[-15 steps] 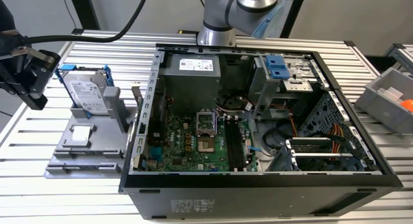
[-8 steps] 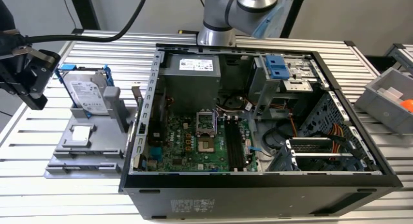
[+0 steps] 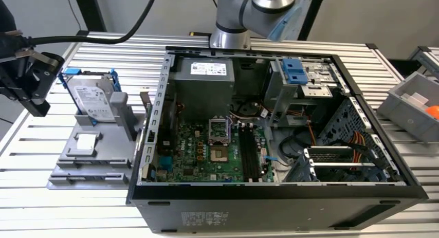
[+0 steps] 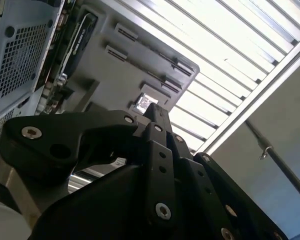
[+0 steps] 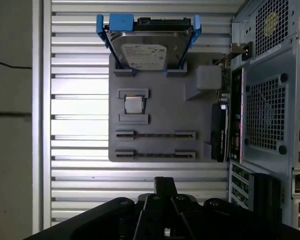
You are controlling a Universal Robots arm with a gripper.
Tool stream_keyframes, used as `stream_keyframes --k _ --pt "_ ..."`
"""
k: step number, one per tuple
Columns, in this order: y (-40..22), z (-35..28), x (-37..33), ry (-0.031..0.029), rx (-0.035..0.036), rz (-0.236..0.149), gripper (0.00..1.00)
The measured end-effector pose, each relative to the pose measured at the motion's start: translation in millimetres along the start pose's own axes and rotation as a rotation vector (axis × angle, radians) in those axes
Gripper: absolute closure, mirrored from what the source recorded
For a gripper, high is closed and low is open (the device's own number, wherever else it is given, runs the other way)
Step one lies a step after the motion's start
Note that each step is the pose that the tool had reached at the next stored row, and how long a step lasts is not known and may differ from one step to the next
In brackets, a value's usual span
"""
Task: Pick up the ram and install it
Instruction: 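Pick up the ram and move it above insertion slot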
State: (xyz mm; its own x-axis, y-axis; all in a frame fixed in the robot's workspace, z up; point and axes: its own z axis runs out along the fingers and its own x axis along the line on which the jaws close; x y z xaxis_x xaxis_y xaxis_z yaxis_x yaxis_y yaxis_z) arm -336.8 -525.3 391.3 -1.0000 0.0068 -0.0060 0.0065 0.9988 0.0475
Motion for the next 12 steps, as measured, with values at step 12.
stream_keyframes --k 12 --pt "0.1 0.0 0.1 0.0011 0.0001 -0.021 1.00"
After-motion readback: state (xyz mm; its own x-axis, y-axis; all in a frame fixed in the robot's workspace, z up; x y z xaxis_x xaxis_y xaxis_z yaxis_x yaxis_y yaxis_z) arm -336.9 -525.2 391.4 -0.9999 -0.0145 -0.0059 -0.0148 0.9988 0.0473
